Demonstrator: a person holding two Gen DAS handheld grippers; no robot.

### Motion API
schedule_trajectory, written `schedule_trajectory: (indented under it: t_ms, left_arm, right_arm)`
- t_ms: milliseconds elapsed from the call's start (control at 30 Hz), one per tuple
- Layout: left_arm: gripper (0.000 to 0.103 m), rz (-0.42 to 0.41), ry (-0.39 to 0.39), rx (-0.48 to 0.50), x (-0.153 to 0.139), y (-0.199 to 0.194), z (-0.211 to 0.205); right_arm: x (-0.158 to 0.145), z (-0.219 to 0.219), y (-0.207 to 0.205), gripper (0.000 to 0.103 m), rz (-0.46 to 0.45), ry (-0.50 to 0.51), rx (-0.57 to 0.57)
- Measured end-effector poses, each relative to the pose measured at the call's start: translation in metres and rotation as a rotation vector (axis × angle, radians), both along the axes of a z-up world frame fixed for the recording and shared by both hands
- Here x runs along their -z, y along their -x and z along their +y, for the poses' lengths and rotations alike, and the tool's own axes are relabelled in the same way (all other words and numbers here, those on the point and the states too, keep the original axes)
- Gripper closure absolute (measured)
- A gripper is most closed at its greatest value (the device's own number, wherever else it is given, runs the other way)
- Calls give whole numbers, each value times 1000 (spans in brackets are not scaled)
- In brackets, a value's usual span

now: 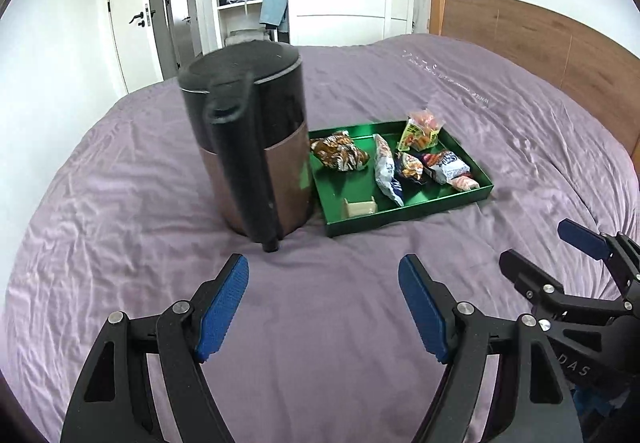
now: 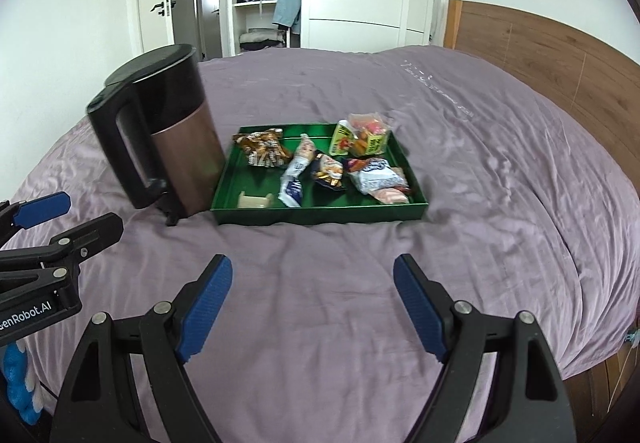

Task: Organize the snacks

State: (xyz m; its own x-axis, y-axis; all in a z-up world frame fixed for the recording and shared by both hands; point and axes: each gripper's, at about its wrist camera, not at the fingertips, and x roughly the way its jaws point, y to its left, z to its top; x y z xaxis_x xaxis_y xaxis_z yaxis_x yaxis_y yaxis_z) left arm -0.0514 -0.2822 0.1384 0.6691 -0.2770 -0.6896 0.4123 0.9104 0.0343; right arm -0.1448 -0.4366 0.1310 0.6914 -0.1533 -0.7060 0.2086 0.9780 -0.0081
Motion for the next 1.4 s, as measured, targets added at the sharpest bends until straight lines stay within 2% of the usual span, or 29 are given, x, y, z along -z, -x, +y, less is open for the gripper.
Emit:
schedule_trajectory:
  t_ms: [200,567,1400]
  left_arm:
    - [31,-21,17,0,-7,3,23]
    - [31,-9,42,-23,-5,-5,57]
    - [31,33,31,-18,16,-19,69]
  right_arm:
    - [-4,21,-4,0,1,5,-14]
    - [0,45,-13,0,23,30,-32]
    - [19,44,-21,0,55,22,-29]
